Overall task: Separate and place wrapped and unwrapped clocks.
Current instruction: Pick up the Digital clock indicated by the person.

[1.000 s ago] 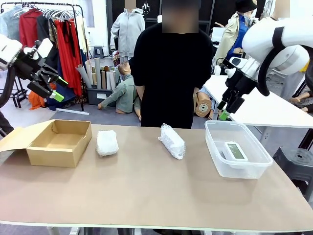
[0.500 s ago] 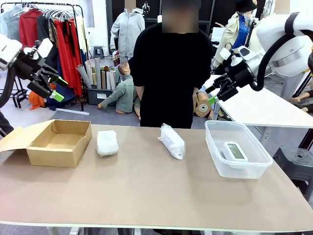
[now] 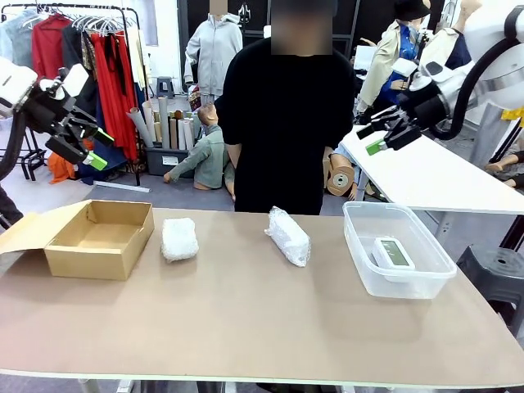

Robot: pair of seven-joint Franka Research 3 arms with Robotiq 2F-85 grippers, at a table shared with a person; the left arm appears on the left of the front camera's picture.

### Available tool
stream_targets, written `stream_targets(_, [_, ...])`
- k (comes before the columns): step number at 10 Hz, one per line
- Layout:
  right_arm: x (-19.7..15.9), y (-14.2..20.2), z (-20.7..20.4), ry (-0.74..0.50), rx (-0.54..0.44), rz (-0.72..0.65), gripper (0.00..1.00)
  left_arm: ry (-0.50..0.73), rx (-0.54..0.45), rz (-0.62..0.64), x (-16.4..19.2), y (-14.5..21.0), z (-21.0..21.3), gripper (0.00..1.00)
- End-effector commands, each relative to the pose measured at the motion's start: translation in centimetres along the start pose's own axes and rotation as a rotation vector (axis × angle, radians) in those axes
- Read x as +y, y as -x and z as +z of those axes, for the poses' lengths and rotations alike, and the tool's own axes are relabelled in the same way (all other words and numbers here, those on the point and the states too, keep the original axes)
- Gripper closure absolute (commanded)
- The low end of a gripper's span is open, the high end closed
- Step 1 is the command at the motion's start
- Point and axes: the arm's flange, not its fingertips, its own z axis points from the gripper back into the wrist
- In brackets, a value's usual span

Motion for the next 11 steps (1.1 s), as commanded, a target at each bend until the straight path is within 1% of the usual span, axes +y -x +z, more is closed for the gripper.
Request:
stream_targets(1, [-1.3,0.8,1.5,-0.007,-0.056,0.007,0.0,-0.001,-0.003,0.0,0.0,0.0,0.0,0.0])
stream_targets(2, [-1.4,1.5,2.1,-0.02,-0.069,0.008,0.0,-0.001,-0.003,0.0,0.0,0.0,0.0,0.0])
stream_targets(3, [-1.4,1.8,2.4,-0.022,-0.063,0.018,0.0,-0.001,-0.003,0.0,0.0,0.0,0.0,0.0])
stream_targets(6, [-1.5,2.2,1.8,-0.081,-0.032,0.027,0.0,-0.001,-0.003,0.0,0.0,0.0,0.0,0.0])
stream_targets(8, [-1.6,2.2,1.5,-0.086,0.0,0.028,0.0,-0.001,-0.003,0.0,0.0,0.0,0.0,0.0])
stream_targets(11, [-1.5,2.2,1.5,-0.076,0.021,0.03,0.0,-0.001,-0.003,0.0,0.0,0.0,0.0,0.0])
